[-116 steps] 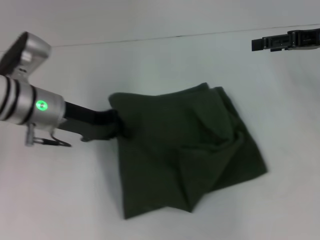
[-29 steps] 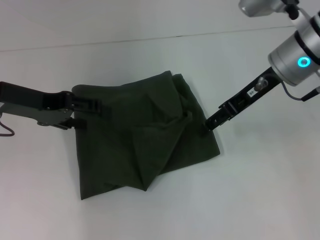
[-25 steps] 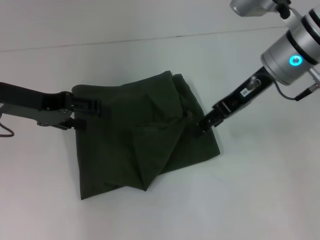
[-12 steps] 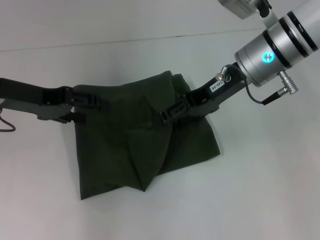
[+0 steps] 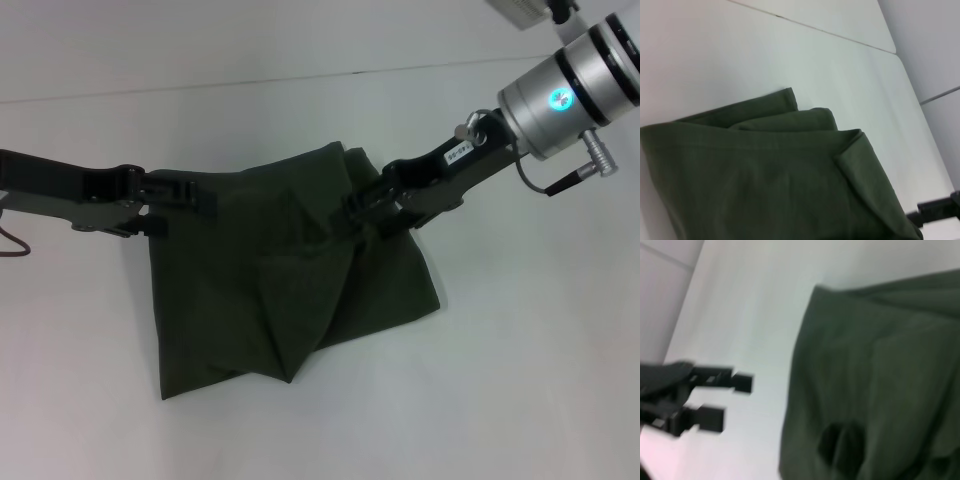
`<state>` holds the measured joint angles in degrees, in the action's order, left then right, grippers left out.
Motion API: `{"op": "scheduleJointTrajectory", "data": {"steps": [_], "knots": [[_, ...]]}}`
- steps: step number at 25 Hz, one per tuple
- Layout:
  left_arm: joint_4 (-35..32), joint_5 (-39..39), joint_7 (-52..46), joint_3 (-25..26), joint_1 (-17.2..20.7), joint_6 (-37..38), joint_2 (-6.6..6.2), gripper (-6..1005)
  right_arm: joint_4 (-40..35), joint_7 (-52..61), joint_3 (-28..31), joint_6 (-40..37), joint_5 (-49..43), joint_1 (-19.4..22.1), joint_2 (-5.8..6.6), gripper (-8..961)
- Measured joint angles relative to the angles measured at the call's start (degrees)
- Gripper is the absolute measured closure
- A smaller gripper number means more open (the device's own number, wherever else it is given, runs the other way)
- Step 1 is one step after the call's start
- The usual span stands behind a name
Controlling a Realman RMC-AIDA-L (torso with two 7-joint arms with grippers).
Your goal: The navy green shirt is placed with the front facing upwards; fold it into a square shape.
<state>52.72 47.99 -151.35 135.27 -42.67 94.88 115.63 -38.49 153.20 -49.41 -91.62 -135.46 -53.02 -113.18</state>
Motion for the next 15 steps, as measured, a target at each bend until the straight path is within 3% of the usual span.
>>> {"op": "scheduleJointTrajectory", "data": {"steps": [9, 12, 15], "knots": [[0.08, 0.0, 0.01, 0.0, -0.05, -0.5, 0.02, 48, -3.08, 0.26, 3.47, -1.32, 0.14, 1.66, 2.17, 45], [0.08, 0.0, 0.01, 0.0, -0.1, -0.62, 0.11, 48, -2.19, -0.19, 5.01, 1.83, 0.39, 1.95, 2.33, 45], [0.08, 0.0, 0.01, -0.01, -0.29, -0.7, 0.14, 49, -1.12, -0.94, 5.0, 6.69, 0.44, 1.98, 1.74, 45]]}}
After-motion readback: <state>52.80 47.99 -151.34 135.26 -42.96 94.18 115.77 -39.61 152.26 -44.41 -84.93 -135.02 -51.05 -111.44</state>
